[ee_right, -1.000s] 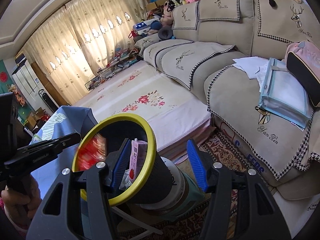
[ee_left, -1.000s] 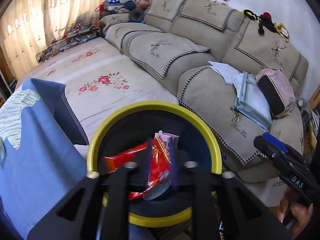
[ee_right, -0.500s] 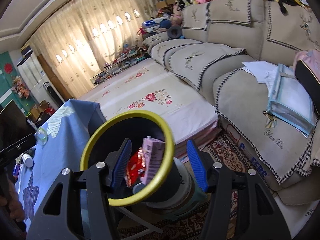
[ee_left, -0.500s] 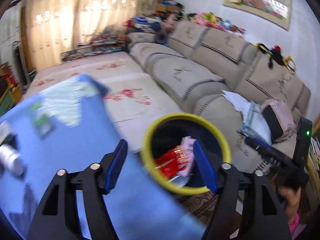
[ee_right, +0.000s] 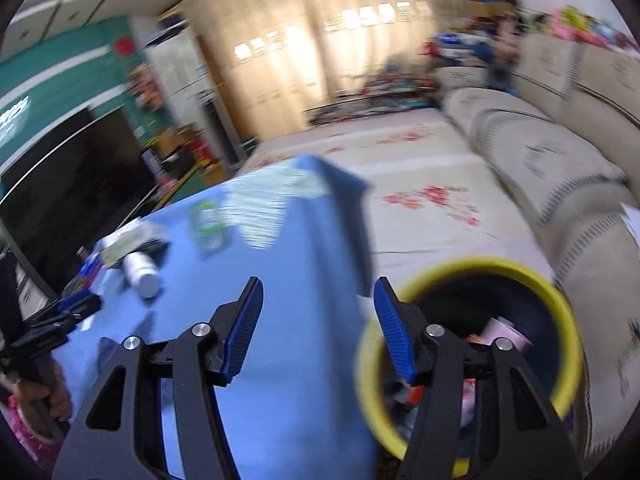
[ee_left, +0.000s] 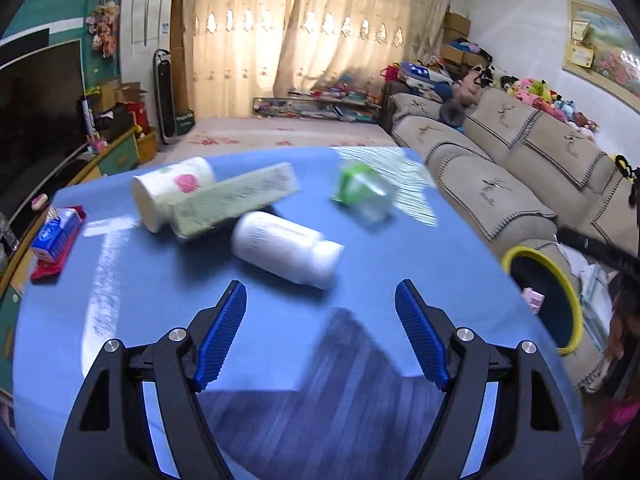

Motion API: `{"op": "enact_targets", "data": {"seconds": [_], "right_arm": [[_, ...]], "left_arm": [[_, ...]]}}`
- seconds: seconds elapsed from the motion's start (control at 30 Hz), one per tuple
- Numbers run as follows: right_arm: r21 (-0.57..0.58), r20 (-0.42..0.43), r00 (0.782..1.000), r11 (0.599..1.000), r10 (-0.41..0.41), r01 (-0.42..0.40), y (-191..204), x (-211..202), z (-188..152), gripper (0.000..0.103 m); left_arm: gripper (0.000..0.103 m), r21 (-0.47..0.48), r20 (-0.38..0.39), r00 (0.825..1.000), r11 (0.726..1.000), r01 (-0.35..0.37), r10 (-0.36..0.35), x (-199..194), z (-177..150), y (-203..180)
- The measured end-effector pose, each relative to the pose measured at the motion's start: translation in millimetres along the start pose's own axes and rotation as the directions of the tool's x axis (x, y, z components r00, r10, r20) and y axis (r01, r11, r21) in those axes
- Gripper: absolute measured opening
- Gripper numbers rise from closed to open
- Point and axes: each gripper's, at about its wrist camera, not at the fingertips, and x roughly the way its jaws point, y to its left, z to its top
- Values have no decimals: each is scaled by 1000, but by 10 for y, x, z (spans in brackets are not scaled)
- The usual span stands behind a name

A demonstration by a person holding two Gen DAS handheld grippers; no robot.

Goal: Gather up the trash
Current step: 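Move the right tool to the clear green-lidded jar and grasp it, then carry the jar over the bin and open the right tool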

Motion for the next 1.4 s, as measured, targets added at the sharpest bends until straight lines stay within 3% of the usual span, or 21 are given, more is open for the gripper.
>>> {"op": "enact_targets", "data": {"seconds": [0.17, 0.23, 0.37, 0.5, 0.63, 0.8, 1.0, 1.4], "right_arm": [[-118, -29, 998, 991, 52, -55, 615, 484, 316, 61], [-170, -52, 998, 984, 41, -49, 842, 762, 429, 67], [-256, -86, 996, 966, 1, -23, 1155, 1284, 545, 70], [-287, -110, 993, 958, -30, -3, 1248, 1649, 600, 72], [-271, -125, 991, 963, -39, 4, 1244, 1875, 598, 72], [-274, -97, 994, 962, -45, 17, 1271, 1964, 562, 72], [-241, -102, 994, 971, -28, 3, 1179, 1976, 552, 49], [-174, -121, 993, 985, -2, -19, 1124, 1596, 557, 49]], "left_arm": [[77, 4, 12, 1000, 1000, 3, -3, 123, 8, 138], [79, -9, 32, 999, 1000, 15, -15, 110, 2, 164], [83, -37, 79, 996, 998, 47, -44, 33, -24, 265], [83, -67, 83, 993, 994, 91, -85, 12, -27, 243], [84, -61, 54, 996, 995, 79, -76, 107, -62, 227], [84, -94, 21, 994, 989, 110, -109, 180, -105, 256], [85, -102, 17, 992, 987, 123, -121, 202, -112, 267], [86, -84, 18, 992, 989, 124, -123, 240, -136, 307]]}}
